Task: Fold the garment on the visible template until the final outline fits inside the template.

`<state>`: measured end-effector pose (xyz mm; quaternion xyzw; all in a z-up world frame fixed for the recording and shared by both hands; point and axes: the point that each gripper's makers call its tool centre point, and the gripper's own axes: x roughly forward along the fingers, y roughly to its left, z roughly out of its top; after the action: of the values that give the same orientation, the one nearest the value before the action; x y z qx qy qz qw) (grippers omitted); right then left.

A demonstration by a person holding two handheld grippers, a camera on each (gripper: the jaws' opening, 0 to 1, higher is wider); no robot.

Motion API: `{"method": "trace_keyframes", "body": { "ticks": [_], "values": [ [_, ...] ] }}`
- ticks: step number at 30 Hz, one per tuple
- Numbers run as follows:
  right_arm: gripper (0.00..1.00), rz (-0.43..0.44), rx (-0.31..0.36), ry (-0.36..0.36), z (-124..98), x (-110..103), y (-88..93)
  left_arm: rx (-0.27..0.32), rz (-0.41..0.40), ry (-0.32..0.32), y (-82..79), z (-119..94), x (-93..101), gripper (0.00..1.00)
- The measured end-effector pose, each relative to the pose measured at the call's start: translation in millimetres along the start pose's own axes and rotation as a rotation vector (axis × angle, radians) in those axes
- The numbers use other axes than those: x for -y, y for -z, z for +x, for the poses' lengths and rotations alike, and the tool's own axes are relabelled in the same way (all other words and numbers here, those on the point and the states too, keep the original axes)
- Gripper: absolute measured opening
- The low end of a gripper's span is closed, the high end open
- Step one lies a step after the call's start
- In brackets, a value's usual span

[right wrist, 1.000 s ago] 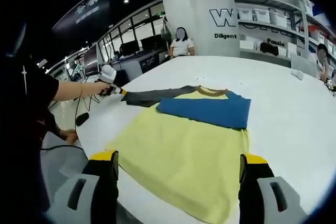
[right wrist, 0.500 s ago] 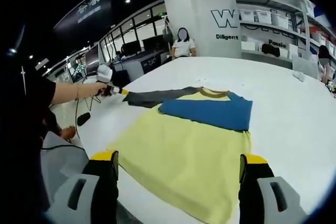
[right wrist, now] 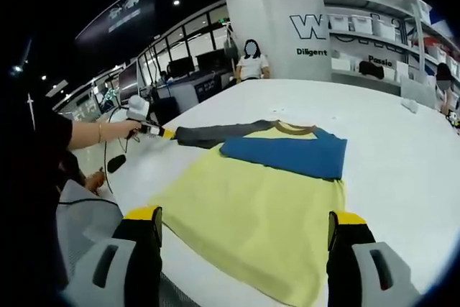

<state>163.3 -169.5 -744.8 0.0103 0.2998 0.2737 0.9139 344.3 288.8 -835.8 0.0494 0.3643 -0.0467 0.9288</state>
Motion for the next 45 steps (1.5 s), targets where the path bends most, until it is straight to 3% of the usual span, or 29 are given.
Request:
{"method": "trace_keyframes", "body": {
  "ticks": [4, 9, 24, 31, 34, 38, 42, 45],
  "values": [
    [0.99, 0.001, -0.001, 0.002, 0, -1, 0.9, 0.007, 0.001, 0.024, 2.6, 1, 3.5, 0.57],
    [0.99, 0.005, 0.006, 0.008, -2, -1, 0.8, 0.013, 0.001, 0.037, 4.2, 6, 3.4, 0.37],
    [0.99, 0.013, 0.001, 0.027, -5, 3, 6.3, 0.020, 0.011, 0.037, 8.3, 14, 19.3, 0.22],
    [0.99, 0.018, 0.006, 0.026, -6, 3, 5.6, 0.016, 0.006, 0.007, 8.9, 17, 15.7, 0.15],
    [0.99, 0.017, 0.007, 0.022, -6, 2, 5.1, 0.013, -0.039, -0.019, 9.7, 17, 9.8, 0.11],
    [0.99, 0.021, 0.011, 0.019, -6, 1, 5.1, 0.014, -0.058, -0.014, 9.3, 17, 10.7, 0.11],
    [0.99, 0.024, 0.008, 0.015, -6, 0, 6.4, 0.035, -0.142, 0.031, 5.3, 18, 16.0, 0.22],
    [0.99, 0.019, 0.002, 0.014, -6, 0, 7.2, 0.034, -0.167, 0.022, 5.3, 20, 11.3, 0.20]
  ]
}}
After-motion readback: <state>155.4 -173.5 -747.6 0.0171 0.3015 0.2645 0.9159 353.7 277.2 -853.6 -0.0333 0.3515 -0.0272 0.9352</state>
